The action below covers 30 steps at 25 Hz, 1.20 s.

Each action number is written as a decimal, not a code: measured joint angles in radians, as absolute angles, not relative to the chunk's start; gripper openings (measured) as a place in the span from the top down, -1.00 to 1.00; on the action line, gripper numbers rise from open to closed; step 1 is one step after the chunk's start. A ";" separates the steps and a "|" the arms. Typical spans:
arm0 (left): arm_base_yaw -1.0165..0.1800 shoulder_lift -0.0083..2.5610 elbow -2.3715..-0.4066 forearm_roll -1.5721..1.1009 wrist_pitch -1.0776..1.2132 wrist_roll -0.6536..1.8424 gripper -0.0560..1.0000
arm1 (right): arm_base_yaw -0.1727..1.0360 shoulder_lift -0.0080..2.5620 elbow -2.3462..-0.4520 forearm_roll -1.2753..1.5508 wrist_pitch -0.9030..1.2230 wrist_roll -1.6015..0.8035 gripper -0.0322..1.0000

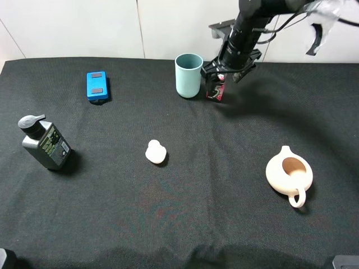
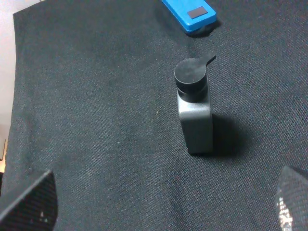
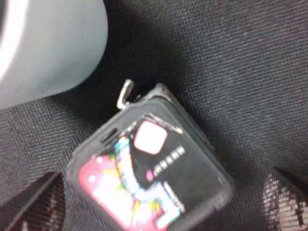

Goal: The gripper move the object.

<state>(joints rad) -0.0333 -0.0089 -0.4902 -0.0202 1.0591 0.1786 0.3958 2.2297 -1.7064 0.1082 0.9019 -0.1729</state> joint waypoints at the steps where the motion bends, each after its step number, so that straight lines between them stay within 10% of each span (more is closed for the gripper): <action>1: -0.033 -0.009 -0.490 -0.020 1.059 0.179 -0.92 | 0.396 2.220 -1.706 0.108 0.912 -0.173 -0.28; 30: -0.033 -0.009 -0.490 -0.020 1.059 0.179 -0.92 | 0.396 1.843 -1.673 0.124 1.220 -0.141 -0.41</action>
<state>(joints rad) -0.0333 -0.0089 -0.4902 -0.0202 1.0591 0.1786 0.3958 1.8427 -1.6727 0.1239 1.2202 -0.1414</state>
